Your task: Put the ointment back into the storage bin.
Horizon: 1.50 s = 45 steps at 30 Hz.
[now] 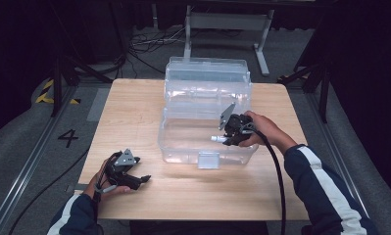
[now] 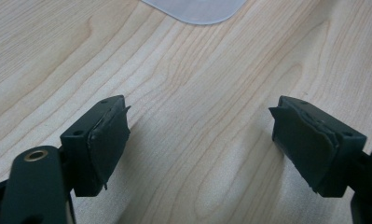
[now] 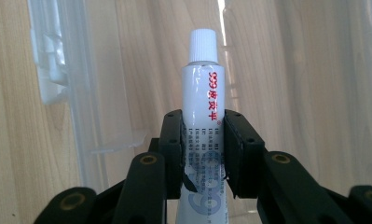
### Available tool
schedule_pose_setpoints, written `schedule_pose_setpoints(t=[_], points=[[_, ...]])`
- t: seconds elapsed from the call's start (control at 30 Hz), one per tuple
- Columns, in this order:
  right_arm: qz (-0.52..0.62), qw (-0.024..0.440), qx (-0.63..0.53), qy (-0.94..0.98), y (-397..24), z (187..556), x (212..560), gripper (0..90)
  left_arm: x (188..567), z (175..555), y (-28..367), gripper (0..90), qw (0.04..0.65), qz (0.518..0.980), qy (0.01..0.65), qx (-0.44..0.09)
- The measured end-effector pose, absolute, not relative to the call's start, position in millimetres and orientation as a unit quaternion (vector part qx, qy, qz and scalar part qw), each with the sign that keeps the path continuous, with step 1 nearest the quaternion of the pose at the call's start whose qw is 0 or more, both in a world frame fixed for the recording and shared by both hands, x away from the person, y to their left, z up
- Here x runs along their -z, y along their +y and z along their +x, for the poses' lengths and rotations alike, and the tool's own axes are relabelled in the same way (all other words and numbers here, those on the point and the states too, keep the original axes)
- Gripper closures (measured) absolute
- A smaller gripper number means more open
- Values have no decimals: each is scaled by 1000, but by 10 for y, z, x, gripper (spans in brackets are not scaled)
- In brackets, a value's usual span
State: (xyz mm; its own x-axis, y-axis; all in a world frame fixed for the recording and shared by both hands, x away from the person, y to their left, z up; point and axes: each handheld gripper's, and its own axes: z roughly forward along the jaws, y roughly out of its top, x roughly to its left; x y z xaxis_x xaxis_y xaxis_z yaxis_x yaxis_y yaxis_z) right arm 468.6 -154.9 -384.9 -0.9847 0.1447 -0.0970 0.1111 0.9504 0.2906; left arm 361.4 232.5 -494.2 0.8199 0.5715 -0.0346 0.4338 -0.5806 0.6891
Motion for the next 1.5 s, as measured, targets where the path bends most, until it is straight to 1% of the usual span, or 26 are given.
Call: schedule_pose_setpoints(t=[0.27,0.47,0.83,1.13,1.5], points=[[55,52,-129,989,-1546,4722,3944,709,4943,3614,2323,184,359,884,285,-96],[56,38,-117,991,-1549,4743,4002,709,4943,3614,2323,184,359,884,285,-96],[55,18,-126,990,-1578,4729,4012,706,4943,3615,2322,183,360,883,285,-96],[64,18,-117,991,-1595,4725,4024,704,4943,3615,2323,183,359,884,284,-96],[73,24,-135,988,-1683,4716,3994,711,4944,3615,2322,183,360,883,285,-96]])
